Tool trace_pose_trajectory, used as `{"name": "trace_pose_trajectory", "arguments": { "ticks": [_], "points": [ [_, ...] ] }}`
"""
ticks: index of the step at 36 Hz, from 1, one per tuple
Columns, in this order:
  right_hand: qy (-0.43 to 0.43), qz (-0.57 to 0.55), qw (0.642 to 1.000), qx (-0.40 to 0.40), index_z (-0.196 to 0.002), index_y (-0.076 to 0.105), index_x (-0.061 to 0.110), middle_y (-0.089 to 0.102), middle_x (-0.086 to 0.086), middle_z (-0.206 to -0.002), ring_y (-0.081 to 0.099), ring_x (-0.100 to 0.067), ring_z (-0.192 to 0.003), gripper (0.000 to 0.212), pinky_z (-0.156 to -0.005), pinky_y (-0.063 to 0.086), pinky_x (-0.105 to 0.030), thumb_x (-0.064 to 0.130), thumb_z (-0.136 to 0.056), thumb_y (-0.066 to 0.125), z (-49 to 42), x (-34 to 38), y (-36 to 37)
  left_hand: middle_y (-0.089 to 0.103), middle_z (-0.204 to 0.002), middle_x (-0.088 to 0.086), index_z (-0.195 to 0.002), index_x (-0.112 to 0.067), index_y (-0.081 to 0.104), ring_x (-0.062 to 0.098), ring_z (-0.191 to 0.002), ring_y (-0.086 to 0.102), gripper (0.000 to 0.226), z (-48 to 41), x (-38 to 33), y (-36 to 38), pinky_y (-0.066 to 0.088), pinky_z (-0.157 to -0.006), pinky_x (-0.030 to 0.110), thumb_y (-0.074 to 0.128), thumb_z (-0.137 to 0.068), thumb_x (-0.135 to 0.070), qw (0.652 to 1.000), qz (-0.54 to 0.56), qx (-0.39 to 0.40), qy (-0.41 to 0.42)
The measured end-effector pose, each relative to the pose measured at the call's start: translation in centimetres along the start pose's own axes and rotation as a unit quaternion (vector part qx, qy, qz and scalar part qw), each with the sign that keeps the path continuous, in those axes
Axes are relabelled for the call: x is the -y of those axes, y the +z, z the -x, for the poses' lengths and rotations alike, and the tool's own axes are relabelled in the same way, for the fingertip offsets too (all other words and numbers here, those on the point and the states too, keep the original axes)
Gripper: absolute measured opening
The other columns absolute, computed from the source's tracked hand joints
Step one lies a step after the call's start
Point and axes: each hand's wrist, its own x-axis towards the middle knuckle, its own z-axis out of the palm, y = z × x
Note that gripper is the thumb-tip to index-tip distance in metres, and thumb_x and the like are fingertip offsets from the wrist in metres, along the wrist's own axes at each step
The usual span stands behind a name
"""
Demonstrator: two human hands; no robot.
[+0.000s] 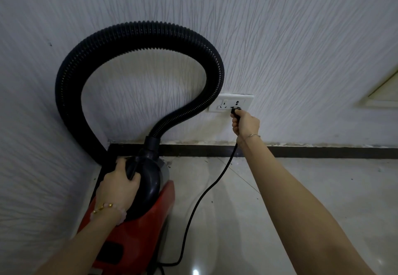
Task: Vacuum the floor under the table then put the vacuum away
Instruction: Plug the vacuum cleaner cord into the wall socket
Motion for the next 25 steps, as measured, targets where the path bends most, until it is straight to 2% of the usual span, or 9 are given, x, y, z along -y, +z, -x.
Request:
{"name": "trace_pose_trajectory", "arguments": {
  "ticks": [2, 7, 16, 25],
  "points": [
    [0.001, -0.008, 1.000, 0.005, -0.067, 0.061, 0.005, 0.052, -0.004, -0.059, 0.042, -0.003, -0.033, 0.023, -0.034, 0.034, -0.013, 0.009, -0.089, 0.055, 0.1, -0.2, -0.2, 0.059, -0.063, 0.010, -0.116, -0.010, 0.050, 0.026, -0.053, 0.057, 0.029, 0.0, 0.1, 0.0, 0.050, -0.050, 0.033, 0.052, -0.090, -0.023, 1.000, 0.001, -0.001, 0.001],
    [0.005, -0.041, 0.999, -0.012, -0.068, 0.062, 0.005, 0.052, -0.004, -0.059, 0.044, -0.008, -0.046, 0.022, -0.037, 0.036, -0.013, 0.010, -0.089, 0.056, 0.2, -0.8, 0.1, 0.059, -0.062, 0.011, -0.112, -0.010, 0.051, 0.026, -0.053, 0.058, 0.025, 0.1, -0.1, 0.1, 0.052, -0.050, 0.035, 0.053, -0.089, -0.020, 1.000, 0.018, -0.008, 0.003],
    [0.019, -0.077, 0.994, -0.071, -0.063, 0.059, 0.007, 0.055, -0.004, -0.058, 0.043, -0.008, -0.043, 0.021, -0.034, 0.033, -0.013, 0.004, -0.083, 0.056, 0.1, 0.0, 1.4, 0.059, -0.065, 0.012, -0.117, -0.011, 0.051, 0.027, -0.056, 0.058, 0.029, 0.1, -0.2, 0.2, 0.054, -0.053, 0.039, 0.053, -0.090, -0.019, 1.000, 0.017, -0.005, -0.008],
    [0.005, -0.082, 0.996, -0.037, -0.068, 0.060, 0.007, 0.051, -0.003, -0.059, 0.043, -0.008, -0.047, 0.022, -0.036, 0.035, -0.012, 0.008, -0.089, 0.057, -0.1, -1.3, 1.0, 0.058, -0.065, 0.010, -0.113, -0.010, 0.052, 0.025, -0.056, 0.056, 0.025, 0.2, -0.1, 0.3, 0.048, -0.052, 0.032, 0.053, -0.090, -0.019, 1.000, 0.018, -0.010, -0.004]
  ]
}}
